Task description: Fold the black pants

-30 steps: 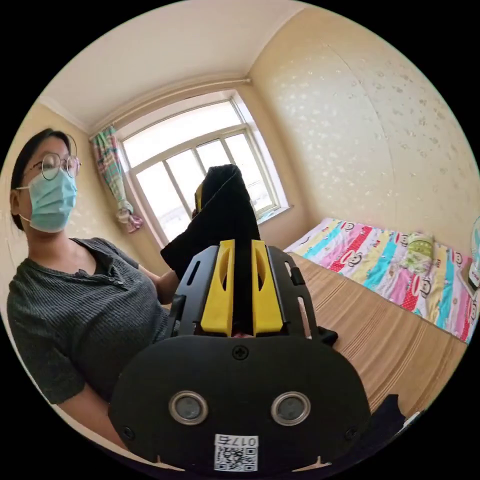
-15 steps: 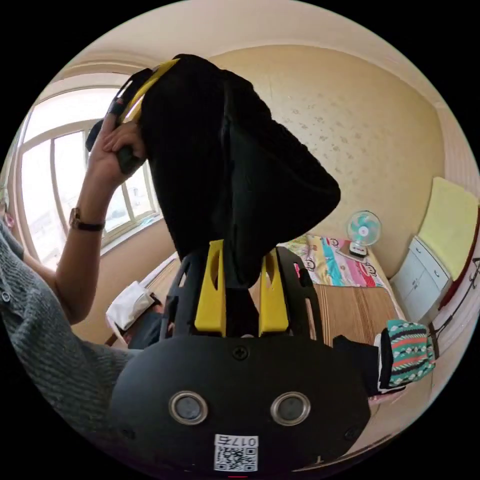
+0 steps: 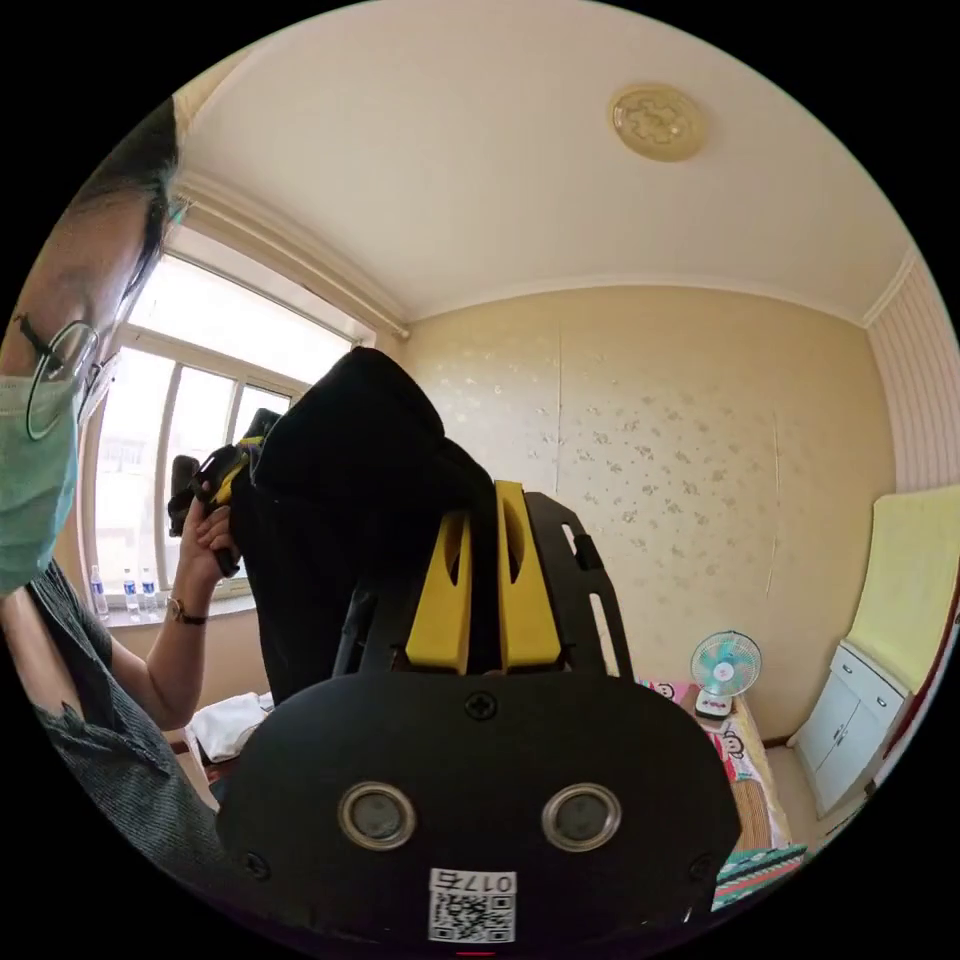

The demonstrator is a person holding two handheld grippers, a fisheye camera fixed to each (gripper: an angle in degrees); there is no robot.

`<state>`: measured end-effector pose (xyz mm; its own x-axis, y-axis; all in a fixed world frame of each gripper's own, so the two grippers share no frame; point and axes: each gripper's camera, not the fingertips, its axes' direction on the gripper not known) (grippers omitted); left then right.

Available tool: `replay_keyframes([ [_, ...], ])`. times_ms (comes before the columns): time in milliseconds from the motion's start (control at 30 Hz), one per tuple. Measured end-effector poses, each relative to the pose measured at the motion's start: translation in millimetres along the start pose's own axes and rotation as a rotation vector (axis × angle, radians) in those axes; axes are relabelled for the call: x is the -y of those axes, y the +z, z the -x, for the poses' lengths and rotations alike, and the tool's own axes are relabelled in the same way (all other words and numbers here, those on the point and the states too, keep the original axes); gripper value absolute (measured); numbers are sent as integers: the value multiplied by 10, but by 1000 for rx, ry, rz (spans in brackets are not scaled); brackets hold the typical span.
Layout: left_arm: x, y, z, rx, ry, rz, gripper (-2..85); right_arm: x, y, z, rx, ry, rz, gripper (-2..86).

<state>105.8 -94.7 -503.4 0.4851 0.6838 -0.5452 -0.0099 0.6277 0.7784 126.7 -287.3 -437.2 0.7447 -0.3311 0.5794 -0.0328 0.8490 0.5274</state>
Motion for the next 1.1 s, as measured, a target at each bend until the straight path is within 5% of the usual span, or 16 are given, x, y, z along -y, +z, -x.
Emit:
replay_keyframes([
  [300, -142, 615, 960, 231, -105, -8, 39, 129, 1315, -1167, 182, 62, 255, 52],
  [433, -677, 1410, 2396, 328, -350, 163, 39, -299, 2565, -2081, 239, 192, 512, 54],
  [533, -1110, 2284, 3807, 459, -338, 365, 46, -849, 4091, -2996, 197, 298, 722, 60],
  [667, -2264, 2681, 5296, 647, -552, 696, 75, -2181, 5580, -3950, -20, 518, 902, 66],
  [767, -3410, 2475, 5437, 684, -576, 909, 78, -3275, 5838, -3949, 74, 577, 1019, 66],
  [967, -6180, 1574, 4760, 605, -873, 1386, 78, -6123, 5538, -3069, 187, 433, 1637, 79],
  [1100, -7016, 1109, 4205, 548, -1108, 1401, 76, -7152, 5162, -2409, 196, 321, 1795, 95],
])
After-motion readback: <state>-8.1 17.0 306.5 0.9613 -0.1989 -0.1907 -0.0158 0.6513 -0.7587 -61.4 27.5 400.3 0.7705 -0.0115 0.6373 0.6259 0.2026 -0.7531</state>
